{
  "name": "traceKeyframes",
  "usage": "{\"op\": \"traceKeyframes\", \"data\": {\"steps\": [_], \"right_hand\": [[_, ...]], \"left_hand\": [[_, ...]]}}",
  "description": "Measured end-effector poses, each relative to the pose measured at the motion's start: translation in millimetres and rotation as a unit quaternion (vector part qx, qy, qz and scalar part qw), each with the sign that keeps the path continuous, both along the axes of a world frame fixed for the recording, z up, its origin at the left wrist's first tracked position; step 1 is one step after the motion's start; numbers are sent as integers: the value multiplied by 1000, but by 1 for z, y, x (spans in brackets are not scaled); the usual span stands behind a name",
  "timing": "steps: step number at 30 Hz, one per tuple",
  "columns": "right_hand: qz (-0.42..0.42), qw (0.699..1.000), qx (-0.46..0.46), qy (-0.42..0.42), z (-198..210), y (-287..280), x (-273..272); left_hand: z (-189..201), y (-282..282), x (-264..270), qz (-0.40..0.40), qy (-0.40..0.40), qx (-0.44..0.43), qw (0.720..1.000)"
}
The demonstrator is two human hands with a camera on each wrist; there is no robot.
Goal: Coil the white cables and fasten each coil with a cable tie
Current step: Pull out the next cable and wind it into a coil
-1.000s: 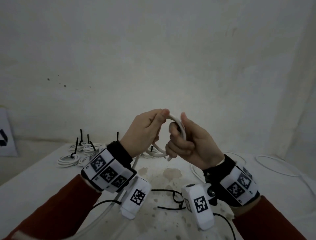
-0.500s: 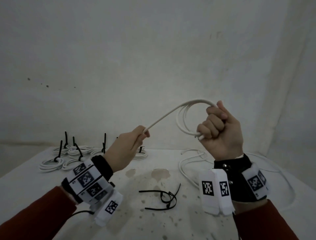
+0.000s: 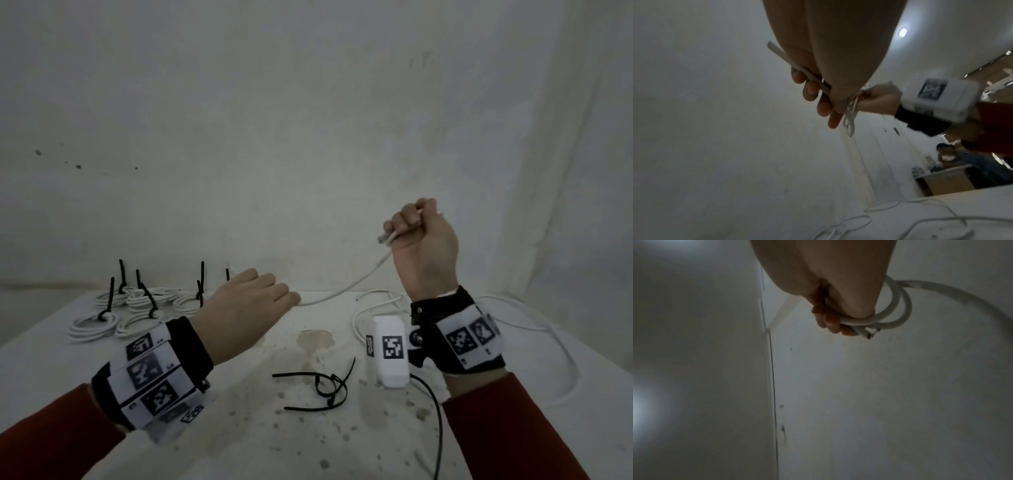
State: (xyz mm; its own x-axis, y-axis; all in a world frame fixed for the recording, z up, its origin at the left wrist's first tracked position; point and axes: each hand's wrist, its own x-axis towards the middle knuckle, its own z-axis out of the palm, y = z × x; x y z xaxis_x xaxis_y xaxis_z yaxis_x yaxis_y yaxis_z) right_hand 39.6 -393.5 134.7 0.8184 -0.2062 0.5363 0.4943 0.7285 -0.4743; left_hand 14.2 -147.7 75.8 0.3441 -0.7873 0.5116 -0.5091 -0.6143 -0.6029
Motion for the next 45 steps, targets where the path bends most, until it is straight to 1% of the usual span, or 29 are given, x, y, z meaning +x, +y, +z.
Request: {"op": "traceKeyframes", "data": {"steps": [2,3,5,6,8,10,12,14,15,16,18,19,20,21,23,24,26,28,29,30,33,35,36,38,39,40,41,42,45], "right_hand": [[-86,989,-117,20,-7,9,6],[-134,972,-190,22,-13,13,7],[-207,921,-330,12,-23,21,8],[-225,895,-384,0,-28,25,7],[-233,858,-458,-17,-37,32,5],[-226,833,-504,-26,-44,41,1],[-222,800,-556,-46,-50,47,-3],[-194,768,-606,-72,-56,51,-5],[-167,766,-616,-80,-59,53,-6],[-133,780,-607,-79,-60,54,-8],[-46,834,-548,-45,-61,55,-12],[-10,853,-520,-30,-59,55,-16],[14,864,-503,-23,-58,55,-19],[30,867,-497,-25,-57,56,-22],[40,862,-505,-33,-55,56,-27],[39,861,-507,-30,-53,57,-30],[29,870,-491,-11,-50,59,-33],[16,888,-460,9,-48,62,-35],[13,896,-443,14,-47,64,-35],[10,905,-425,19,-46,66,-34],[-3,930,-365,51,-46,71,-33],[-20,940,-331,81,-48,73,-30],[-24,943,-317,96,-51,73,-28],[-19,949,-289,124,-59,75,-24],[-11,950,-277,140,-65,75,-22],[-1,951,-266,156,-71,75,-20],[11,951,-256,170,-78,76,-19],[23,951,-246,184,-85,76,-18],[57,947,-221,226,-105,78,-14]], "left_hand": [[11,-2,-8,-17,-16,-4,1000],[17,-1,-11,-18,-19,-7,1000],[28,3,-13,-23,-13,-9,1000],[32,5,-12,-27,-7,-7,1000],[38,7,-13,-40,7,0,999],[42,5,-13,-54,16,2,998],[46,2,-15,-69,29,-5,997],[49,2,-12,-82,41,-19,996],[50,4,-9,-87,44,-31,995],[51,6,-5,-93,48,-49,993],[50,10,2,-117,59,-102,986],[49,10,5,-134,64,-131,980],[48,10,7,-148,68,-158,974],[45,9,8,-159,70,-184,968],[41,7,10,-163,85,-233,955],[38,6,11,-159,103,-258,947],[32,4,11,-153,151,-303,928],[23,-1,9,-159,190,-353,902],[18,-6,7,-165,208,-385,884],[14,-11,4,-175,231,-422,859],[2,-24,3,-231,325,-522,754],[-2,-29,4,-234,381,-568,691],[-4,-31,4,-226,412,-587,660],[-8,-32,5,-221,485,-610,587],[-11,-30,5,-226,520,-614,549],[-15,-29,7,-230,549,-614,518],[-19,-26,8,-229,574,-611,495],[-24,-24,9,-221,594,-605,483],[-42,-22,9,-184,629,-584,479]]}}
